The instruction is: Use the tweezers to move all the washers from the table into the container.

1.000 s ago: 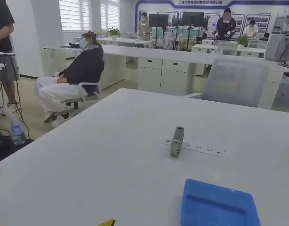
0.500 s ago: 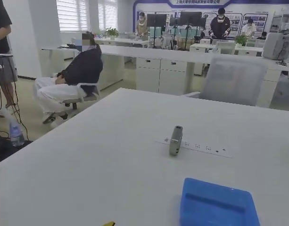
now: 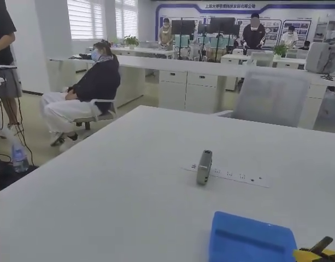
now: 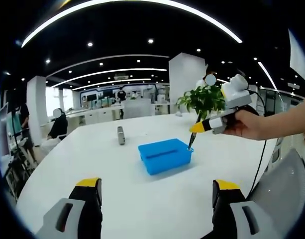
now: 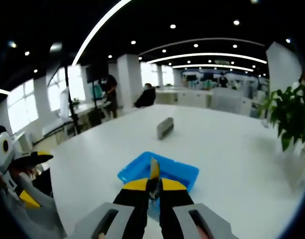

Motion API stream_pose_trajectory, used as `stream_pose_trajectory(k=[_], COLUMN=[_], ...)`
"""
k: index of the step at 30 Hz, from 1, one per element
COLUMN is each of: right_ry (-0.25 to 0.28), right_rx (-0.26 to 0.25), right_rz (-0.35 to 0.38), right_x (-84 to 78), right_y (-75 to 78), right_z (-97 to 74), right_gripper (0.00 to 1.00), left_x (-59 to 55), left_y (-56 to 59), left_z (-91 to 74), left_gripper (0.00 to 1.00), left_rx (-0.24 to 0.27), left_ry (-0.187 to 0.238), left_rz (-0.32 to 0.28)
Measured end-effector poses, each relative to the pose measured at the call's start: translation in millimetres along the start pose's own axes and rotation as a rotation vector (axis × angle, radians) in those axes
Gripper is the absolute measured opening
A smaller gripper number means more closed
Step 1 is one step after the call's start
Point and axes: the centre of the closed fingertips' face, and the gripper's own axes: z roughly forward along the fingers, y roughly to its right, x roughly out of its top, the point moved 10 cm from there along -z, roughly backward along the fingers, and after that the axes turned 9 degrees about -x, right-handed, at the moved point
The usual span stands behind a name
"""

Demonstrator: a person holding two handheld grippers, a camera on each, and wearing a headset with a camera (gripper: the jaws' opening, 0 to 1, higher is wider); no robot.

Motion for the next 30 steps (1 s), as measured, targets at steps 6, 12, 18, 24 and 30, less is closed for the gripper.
stream_pose_trajectory(k=[6,12,18,24,30], right_ry=[-0.010,-0.076,-0.111,-0.126,-0.132], right_rx=[-0.016,-0.028,-0.028,-0.029,-0.030], right_rz=[-0.031,-0.055,-0.053,-0.059,-0.051], right_x=[0.8,-17.3,-27.4,-35.8,-38.4], right_y=[3.9,6.3,4.3,2.0,4.2], right_z=[24.8,51.8,59.7,66.5,67.0], right_gripper=[0.04,0.04,0.04,0.04,0.04], left_x=[-1.7,-4.1,-6.1,-6.8,-7.3], left_y=[0.4,0.3,-0.4,-0.2,-0.4], left_z=[1.5,3.4,4.2,4.6,4.7], left_gripper=[0.94,0.95,0.95,0.95,0.94], left_rx=[-0.002,-0.003,0.007,0.006,0.007], left_ry=[-0.021,-0.048,-0.075,-0.084,-0.095], left_rz=[0.007,0.008,0.016,0.018,0.019])
